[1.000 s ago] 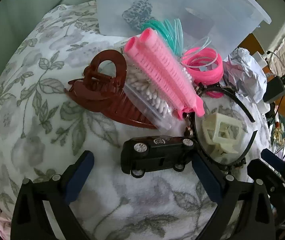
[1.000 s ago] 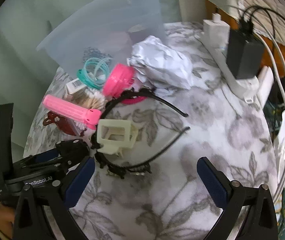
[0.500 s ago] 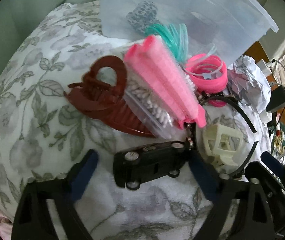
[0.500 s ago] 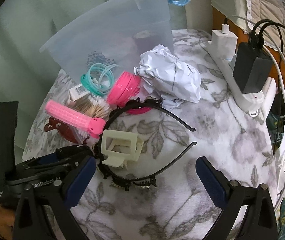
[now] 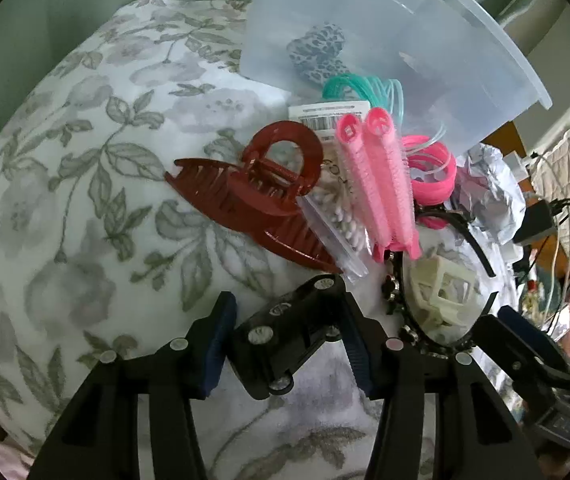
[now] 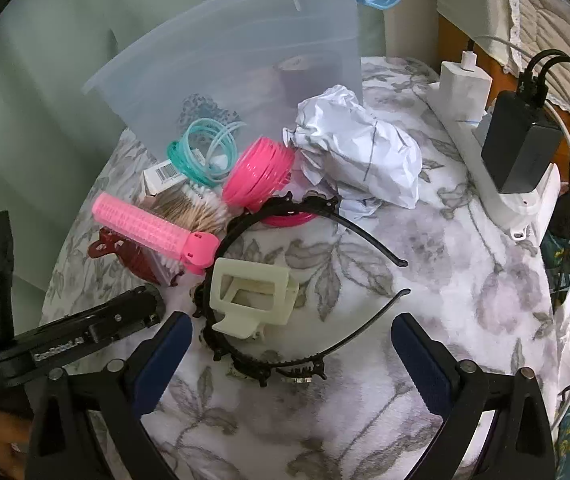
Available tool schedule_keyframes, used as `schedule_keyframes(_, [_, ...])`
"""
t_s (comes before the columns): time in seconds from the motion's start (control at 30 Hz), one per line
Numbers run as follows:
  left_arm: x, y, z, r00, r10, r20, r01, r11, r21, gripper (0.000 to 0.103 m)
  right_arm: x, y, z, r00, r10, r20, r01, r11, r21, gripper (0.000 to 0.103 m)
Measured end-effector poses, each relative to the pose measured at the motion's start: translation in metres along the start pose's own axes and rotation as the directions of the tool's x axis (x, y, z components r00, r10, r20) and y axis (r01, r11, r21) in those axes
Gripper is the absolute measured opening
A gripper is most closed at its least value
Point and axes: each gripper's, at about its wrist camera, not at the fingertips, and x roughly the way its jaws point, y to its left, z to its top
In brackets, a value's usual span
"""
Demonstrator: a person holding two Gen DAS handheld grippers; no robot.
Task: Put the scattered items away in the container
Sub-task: 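Grasp the black toy car with the left tool while the right tool grasps the cream clip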
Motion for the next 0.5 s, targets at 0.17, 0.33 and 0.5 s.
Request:
schedule_keyframes(0.17, [-0.002,-0.002,-0.002,1.000,-0.004,-0.002,0.004,1.000,0.011,0.050,0.005,0.003,0.001,1.000,0.000,-0.011,0.000,1.000,-0.006,0.102])
schedule_keyframes(0.33, [-0.001,-0.009,-0.005,1.000,-0.018,-0.015,0.019,0.999,0.039,0.050,0.013,0.011,0.007,1.000,0.009,-0.019,-0.010,1.000,-0.026,0.101])
schedule_keyframes(0.5, [-0.001,-0.015,-0.007,1.000,-0.019,-0.025,0.021,0.998,0.060,0.050,0.024,0.017,0.011,0.999,0.011,-0.044,-0.013,0.999,-0.037,0.096])
